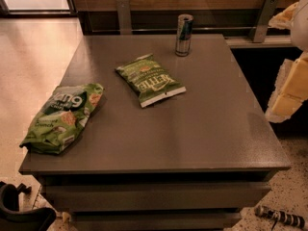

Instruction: Move redbull can near green rice chip bag

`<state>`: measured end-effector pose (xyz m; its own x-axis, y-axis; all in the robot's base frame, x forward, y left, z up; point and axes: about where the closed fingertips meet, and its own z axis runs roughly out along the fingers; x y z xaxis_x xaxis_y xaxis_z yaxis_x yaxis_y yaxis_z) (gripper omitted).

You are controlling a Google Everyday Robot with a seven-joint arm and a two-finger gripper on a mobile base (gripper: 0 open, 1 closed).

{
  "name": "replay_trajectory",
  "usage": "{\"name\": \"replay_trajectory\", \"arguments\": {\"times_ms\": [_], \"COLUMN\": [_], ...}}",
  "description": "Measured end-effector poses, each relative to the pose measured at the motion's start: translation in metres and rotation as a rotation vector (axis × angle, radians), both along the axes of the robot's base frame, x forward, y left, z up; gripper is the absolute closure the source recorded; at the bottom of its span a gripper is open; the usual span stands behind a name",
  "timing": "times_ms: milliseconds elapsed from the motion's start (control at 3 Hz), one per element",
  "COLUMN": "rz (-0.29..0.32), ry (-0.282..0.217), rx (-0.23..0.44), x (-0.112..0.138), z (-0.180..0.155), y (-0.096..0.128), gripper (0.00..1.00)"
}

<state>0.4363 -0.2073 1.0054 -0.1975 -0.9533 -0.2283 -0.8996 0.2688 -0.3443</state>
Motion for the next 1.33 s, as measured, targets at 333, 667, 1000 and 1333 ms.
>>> {"name": "replay_trajectory", "arguments": {"times_ms": [333,667,1000,1333], "rz": [0.0,-0.068,-0.142,-0.196], "ry": [0.0,-0.061,-0.144,-0.247], "rx": [0.0,0.091,0.239,0.424], "x": [0.0,0.036,0.077,0.135], "z": [0.0,-0.009,-0.018,-0.02], "y": [0.0,-0.009,-0.014,-0.014], "gripper": [0.0,0.0,0.0,0.0]}}
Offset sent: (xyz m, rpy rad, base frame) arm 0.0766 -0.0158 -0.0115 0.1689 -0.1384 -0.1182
